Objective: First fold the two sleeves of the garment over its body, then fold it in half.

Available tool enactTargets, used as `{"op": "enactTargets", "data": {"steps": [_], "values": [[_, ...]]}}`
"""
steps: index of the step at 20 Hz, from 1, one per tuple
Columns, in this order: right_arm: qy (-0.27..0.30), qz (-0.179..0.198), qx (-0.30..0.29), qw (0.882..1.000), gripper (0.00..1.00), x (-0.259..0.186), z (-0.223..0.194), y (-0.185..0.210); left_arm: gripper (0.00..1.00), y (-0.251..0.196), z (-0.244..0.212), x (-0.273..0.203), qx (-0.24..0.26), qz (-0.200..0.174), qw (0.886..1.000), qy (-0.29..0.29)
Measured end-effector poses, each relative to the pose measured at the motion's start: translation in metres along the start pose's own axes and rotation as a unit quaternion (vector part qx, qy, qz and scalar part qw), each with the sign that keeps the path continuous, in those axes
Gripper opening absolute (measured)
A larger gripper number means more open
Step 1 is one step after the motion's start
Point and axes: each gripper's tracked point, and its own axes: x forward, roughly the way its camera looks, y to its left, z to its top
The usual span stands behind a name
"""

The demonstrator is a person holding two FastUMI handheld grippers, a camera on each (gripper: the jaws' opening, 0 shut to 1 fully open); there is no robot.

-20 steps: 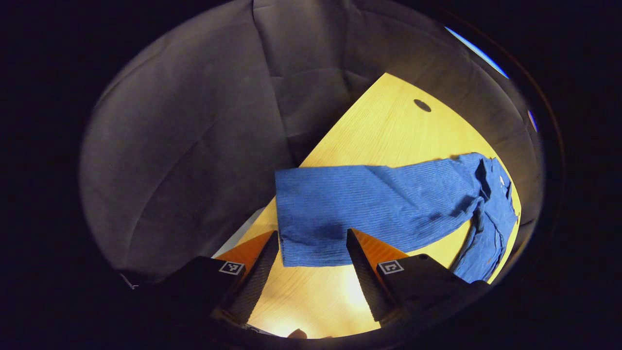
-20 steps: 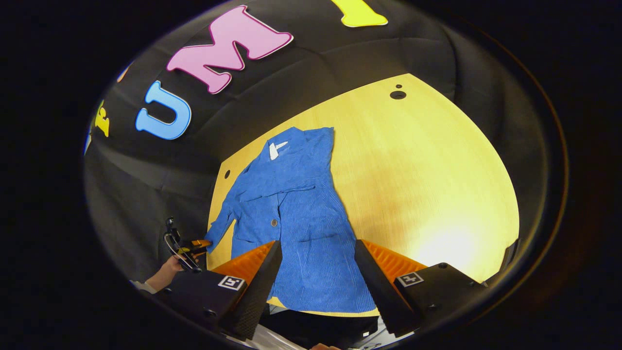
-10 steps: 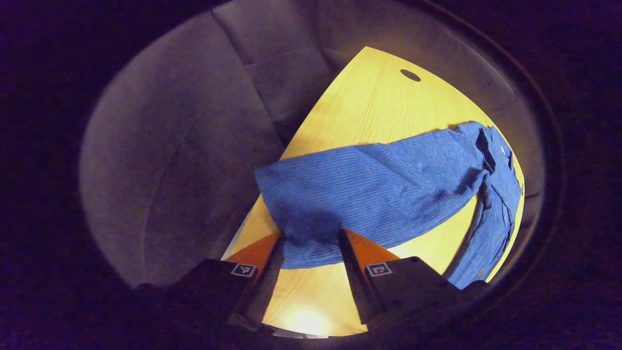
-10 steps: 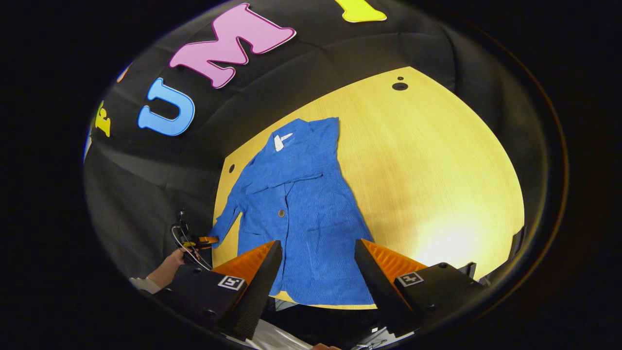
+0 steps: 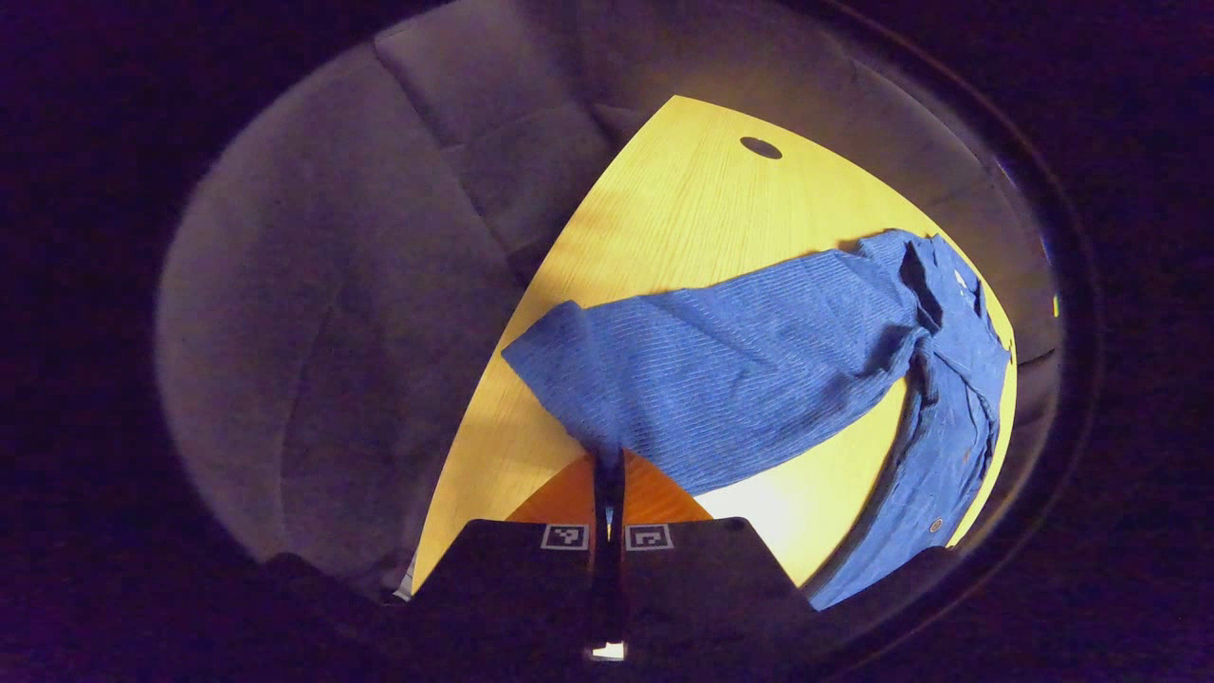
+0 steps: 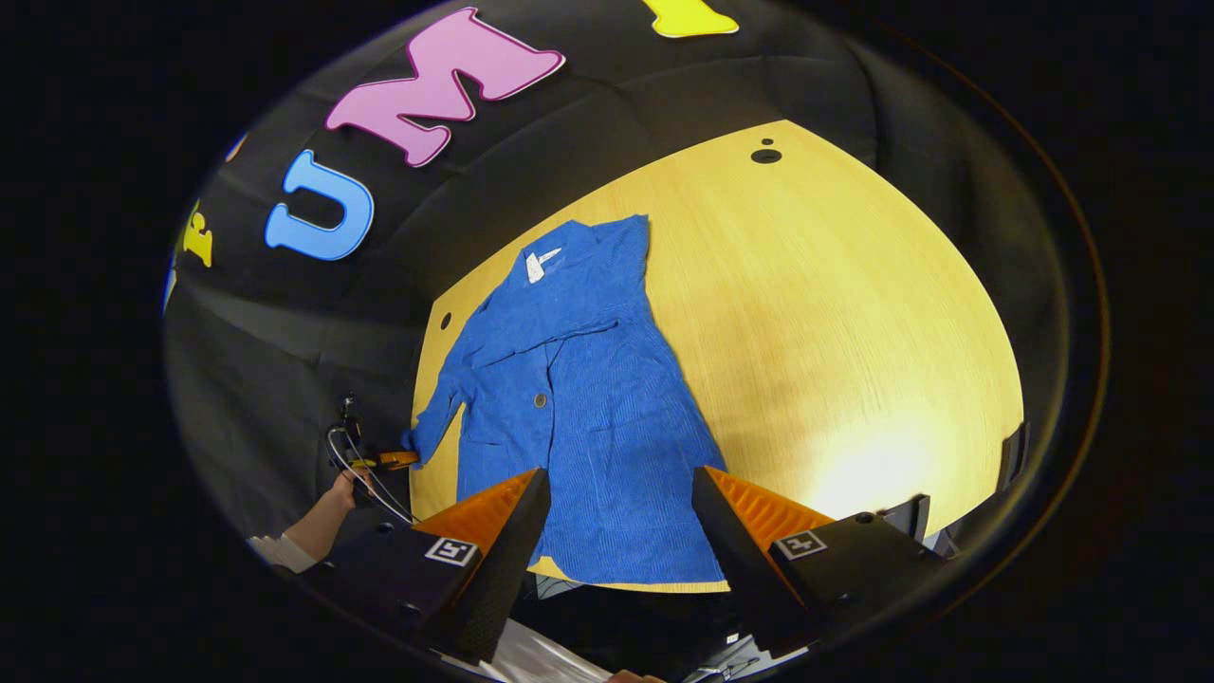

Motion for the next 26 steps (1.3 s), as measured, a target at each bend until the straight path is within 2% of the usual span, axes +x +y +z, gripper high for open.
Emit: {"op": "enactTargets", "data": {"steps": [2,5,8,12,16,18,20,23,24,26], "values": [[-0.005,0.002,0.007,1.0,0.96,-0.002,0.004,-0.005,0.0,-0.011,0.012,-0.016,0.019,-0.005,1.0,-0.022],[-0.008,0.007,0.018,1.0,0.97,0.0,0.01,-0.013,0.0,-0.048,0.033,-0.053,0.052,-0.032,0.996,-0.063],[-0.006,0.015,0.019,1.0,0.96,0.002,0.013,-0.015,0.0,-0.084,0.056,-0.097,0.117,-0.032,0.985,-0.12],[0.006,0.018,0.02,1.0,0.96,0.003,0.016,-0.024,0.0,-0.167,0.089,-0.151,0.183,-0.046,0.963,-0.193],[0.005,0.013,0.017,1.0,0.96,-0.007,0.017,-0.041,0.0,-0.29,0.108,-0.192,0.278,-0.081,0.923,-0.252],[0.008,0.002,0.008,1.0,0.97,-0.014,0.01,-0.056,0.0,-0.357,0.103,-0.199,0.313,-0.108,0.908,-0.258],[0.014,-0.018,-0.005,1.0,0.97,-0.021,0.001,-0.076,0.0,-0.418,0.093,-0.199,0.334,-0.142,0.898,-0.25],[0.027,-0.03,-0.01,0.999,0.96,-0.032,-0.01,-0.093,0.0,-0.497,0.079,-0.172,0.373,-0.173,0.884,-0.223],[0.026,-0.028,-0.007,0.999,0.97,-0.036,-0.01,-0.095,0.0,-0.519,0.074,-0.155,0.385,-0.179,0.881,-0.21],[0.022,-0.019,0.002,1.0,0.96,-0.043,-0.01,-0.099,0.0,-0.546,0.065,-0.115,0.388,-0.171,0.89,-0.167]]}}
